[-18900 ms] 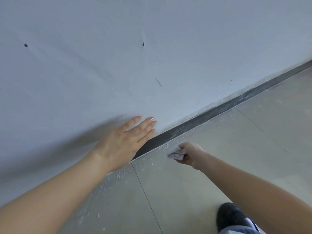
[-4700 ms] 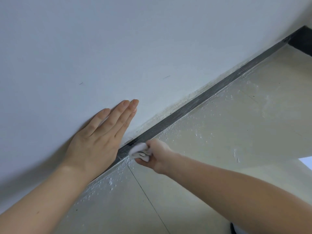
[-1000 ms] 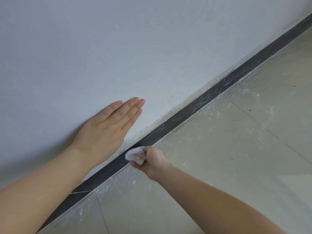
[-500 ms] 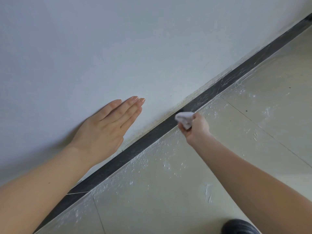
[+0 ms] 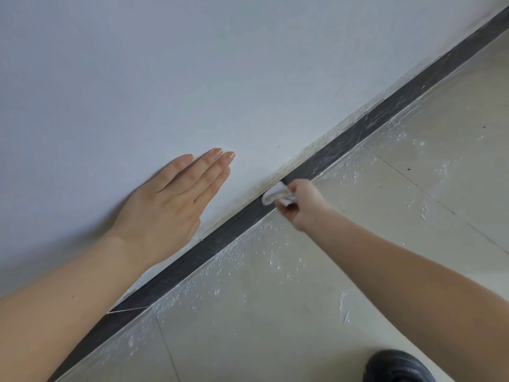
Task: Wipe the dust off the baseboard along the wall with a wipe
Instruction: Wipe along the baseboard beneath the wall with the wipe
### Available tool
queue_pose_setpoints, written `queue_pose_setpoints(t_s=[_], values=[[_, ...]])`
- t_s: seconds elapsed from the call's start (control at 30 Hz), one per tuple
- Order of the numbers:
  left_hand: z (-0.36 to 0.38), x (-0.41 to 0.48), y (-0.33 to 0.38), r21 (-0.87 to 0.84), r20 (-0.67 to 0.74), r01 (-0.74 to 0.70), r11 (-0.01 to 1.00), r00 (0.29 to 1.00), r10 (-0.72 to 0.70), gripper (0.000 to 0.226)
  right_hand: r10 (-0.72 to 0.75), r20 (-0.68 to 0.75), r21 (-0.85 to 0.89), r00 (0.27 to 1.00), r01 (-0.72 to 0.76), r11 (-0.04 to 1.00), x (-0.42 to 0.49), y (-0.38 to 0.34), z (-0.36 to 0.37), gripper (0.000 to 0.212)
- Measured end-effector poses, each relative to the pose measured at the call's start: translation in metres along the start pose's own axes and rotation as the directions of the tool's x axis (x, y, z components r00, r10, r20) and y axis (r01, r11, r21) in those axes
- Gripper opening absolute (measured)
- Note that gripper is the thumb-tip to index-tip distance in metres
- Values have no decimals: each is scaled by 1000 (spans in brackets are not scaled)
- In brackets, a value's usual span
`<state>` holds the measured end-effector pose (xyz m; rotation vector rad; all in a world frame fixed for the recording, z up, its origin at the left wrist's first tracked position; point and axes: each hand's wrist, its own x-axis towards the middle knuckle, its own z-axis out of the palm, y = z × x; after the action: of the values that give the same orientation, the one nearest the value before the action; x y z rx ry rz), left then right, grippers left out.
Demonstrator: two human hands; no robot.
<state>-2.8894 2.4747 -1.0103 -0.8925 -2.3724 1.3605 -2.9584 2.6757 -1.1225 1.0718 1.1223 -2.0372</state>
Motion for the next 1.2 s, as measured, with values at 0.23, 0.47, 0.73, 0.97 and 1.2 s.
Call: queue_pose_setpoints(t_s=[0.23,0.47,0.73,0.97,1.2], values=[[-4,3,-1,-15,-2,3,1000,1000,-3,68,-177,-126,318,976,208,925,11,-30,-34,12],[-8,12,0,-65,-6,1,998,1000,-2,70,259,214,-192,942,-219,956,14,118,0,20],[-11,11,-5,-30,21,-45,999,999,45,72,244,261,-32,934,-245,969,-1,130,50,44],[-8,13,-2,-18,16,-26,999,1000,27,71,132,222,188,966,-175,966,-22,43,13,19],[-10,18,-1,-46,23,-16,999,1000,17,74,5,177,354,984,-69,933,-13,34,-17,29]])
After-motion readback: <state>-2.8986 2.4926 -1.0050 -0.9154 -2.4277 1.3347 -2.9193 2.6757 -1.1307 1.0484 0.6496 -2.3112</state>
